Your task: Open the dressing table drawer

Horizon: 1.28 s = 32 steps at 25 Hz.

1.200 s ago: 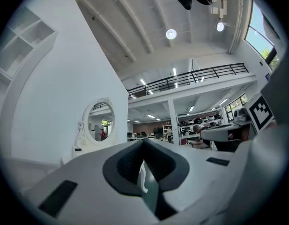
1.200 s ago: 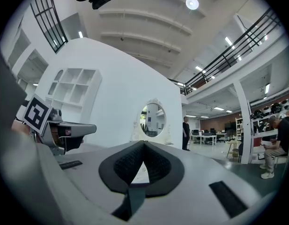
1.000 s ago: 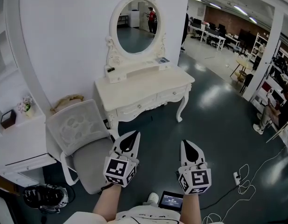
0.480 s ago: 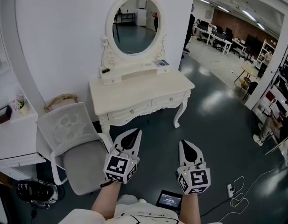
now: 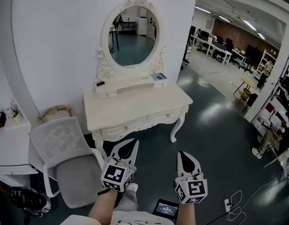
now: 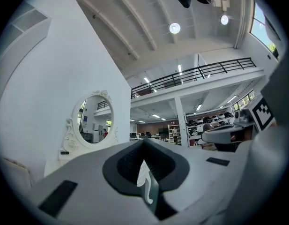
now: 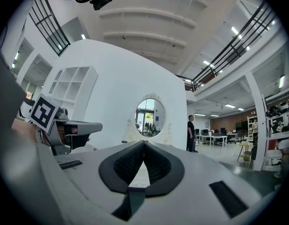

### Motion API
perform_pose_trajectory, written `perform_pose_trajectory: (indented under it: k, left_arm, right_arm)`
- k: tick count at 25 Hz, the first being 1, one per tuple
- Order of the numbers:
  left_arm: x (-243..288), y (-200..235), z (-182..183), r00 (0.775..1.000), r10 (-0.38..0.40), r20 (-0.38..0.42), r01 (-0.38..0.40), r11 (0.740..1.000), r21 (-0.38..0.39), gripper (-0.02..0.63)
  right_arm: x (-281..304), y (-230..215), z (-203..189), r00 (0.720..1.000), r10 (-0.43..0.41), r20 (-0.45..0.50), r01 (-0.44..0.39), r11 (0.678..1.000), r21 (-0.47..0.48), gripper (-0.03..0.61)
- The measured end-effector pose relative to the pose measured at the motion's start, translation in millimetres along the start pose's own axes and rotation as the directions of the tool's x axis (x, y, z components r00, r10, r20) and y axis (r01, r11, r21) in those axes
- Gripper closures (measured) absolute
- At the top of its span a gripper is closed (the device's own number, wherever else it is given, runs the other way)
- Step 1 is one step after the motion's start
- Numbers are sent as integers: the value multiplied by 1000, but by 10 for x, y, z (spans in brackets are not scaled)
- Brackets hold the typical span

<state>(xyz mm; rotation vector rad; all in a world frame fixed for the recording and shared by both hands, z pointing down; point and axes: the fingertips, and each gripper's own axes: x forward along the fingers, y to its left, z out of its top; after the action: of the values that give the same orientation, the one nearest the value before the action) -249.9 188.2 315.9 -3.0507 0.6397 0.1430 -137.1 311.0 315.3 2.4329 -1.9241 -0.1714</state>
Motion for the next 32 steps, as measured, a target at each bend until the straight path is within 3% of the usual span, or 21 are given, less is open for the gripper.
perform_pose_trajectory:
  k: [22, 32]
  left_arm:
    - [2027, 986, -9, 995, -89, 38, 90, 996, -7, 606]
    - [2657, 1443, -228, 995, -98, 26, 99, 994, -44, 606]
  right_arm:
    - [2054, -805, -17, 999, -43, 15, 44, 999, -31, 565]
    - [2733, -1008, -243, 998, -67, -19, 66, 997, -46, 565]
